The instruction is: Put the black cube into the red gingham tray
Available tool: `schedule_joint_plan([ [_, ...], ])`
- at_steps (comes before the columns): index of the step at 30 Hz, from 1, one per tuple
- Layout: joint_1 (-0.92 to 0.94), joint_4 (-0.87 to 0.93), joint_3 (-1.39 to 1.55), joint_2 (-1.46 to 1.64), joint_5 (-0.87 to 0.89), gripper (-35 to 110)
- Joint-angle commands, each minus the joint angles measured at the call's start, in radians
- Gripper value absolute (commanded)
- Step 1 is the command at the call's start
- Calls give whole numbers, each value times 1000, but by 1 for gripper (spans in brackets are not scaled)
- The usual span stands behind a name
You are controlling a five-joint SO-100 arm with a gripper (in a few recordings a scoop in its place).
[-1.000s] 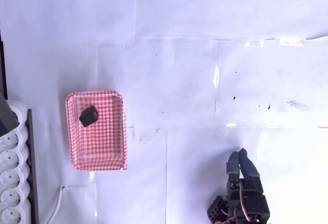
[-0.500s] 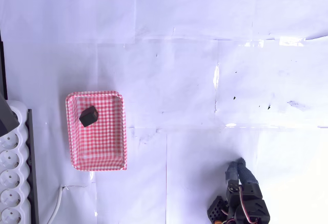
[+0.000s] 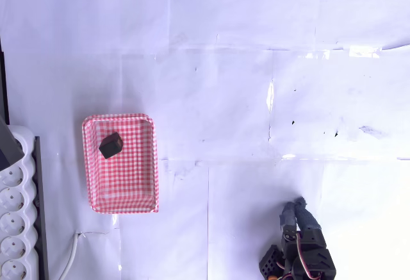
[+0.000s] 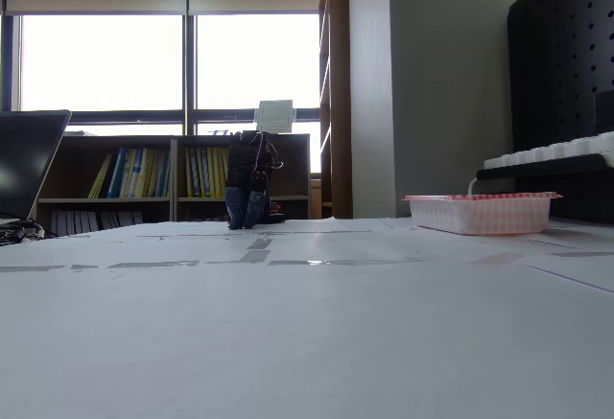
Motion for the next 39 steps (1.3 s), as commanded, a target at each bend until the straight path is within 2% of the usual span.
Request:
schedule_joint_plan([
  [1,-15,28,11,-15,-9,0],
  [39,-15,32,11,-15,18,0],
])
